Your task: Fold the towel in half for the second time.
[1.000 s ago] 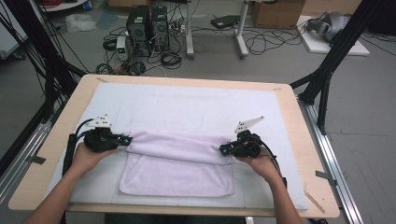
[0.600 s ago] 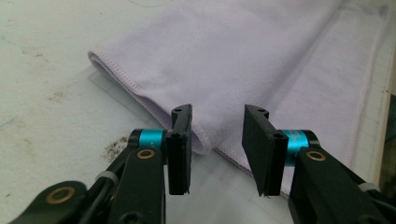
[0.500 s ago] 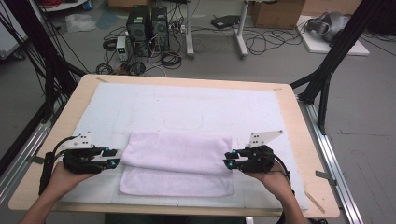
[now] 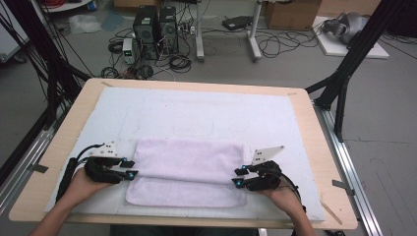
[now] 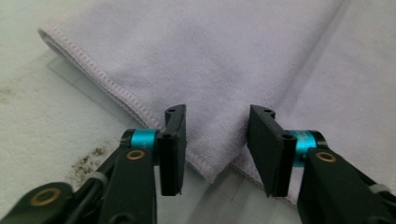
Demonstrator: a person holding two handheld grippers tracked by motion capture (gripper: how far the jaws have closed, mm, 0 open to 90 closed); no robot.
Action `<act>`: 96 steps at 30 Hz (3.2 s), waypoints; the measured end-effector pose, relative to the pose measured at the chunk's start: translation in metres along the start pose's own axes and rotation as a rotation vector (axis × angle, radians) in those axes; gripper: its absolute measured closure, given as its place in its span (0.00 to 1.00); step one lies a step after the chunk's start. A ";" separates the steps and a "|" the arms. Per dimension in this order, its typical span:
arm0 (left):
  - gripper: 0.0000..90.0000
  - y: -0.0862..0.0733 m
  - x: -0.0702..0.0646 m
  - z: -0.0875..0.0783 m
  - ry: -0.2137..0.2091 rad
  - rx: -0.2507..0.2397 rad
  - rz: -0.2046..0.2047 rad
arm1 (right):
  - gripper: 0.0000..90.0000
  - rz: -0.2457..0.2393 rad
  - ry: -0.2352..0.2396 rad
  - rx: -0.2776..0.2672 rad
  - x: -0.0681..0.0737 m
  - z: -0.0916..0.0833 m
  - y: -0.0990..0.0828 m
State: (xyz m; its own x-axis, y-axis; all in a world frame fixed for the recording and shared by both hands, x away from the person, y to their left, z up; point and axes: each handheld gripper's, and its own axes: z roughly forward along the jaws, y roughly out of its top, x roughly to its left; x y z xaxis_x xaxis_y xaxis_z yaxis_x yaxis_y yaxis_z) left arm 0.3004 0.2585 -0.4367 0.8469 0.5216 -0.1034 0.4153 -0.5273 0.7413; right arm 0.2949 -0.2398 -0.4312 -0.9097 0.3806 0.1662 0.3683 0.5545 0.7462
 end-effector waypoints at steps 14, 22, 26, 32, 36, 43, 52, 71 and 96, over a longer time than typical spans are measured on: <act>0.97 0.022 -0.022 -0.031 0.040 -0.105 0.050 | 0.97 -0.045 -0.009 -0.058 0.000 -0.027 0.011; 0.93 -0.001 -0.069 -0.054 -0.044 -0.093 0.102 | 0.94 -0.075 0.076 -0.068 0.037 -0.051 -0.004; 0.74 -0.008 -0.068 -0.045 -0.022 -0.057 0.085 | 0.78 -0.057 0.108 -0.057 0.041 -0.047 -0.012; 0.67 0.006 -0.045 -0.032 0.041 -0.094 0.059 | 0.65 -0.010 -0.004 -0.086 0.010 -0.035 0.003; 0.63 0.014 -0.027 -0.020 0.077 -0.105 0.036 | 0.61 0.035 -0.071 -0.103 -0.010 -0.028 0.008; 0.59 0.028 -0.001 0.004 0.121 -0.108 -0.001 | 0.59 0.076 -0.149 -0.105 -0.040 -0.015 0.015; 0.47 0.026 0.023 0.024 0.154 -0.062 -0.083 | 0.51 0.103 -0.172 -0.084 -0.057 -0.001 0.011; 0.69 0.020 0.026 0.031 0.119 -0.049 -0.136 | 0.80 0.081 -0.118 -0.032 -0.058 0.013 0.003; 0.86 0.107 0.072 0.030 0.333 -0.145 -0.088 | 0.89 0.059 -0.280 -0.065 -0.116 -0.015 0.080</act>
State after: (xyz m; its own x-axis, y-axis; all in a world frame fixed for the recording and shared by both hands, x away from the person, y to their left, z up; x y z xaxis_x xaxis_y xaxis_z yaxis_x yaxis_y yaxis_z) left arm 0.4153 0.2199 -0.3847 0.6458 0.7628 0.0323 0.4101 -0.3823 0.8280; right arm 0.4269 -0.2503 -0.3811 -0.7953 0.6053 0.0326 0.3975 0.4802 0.7819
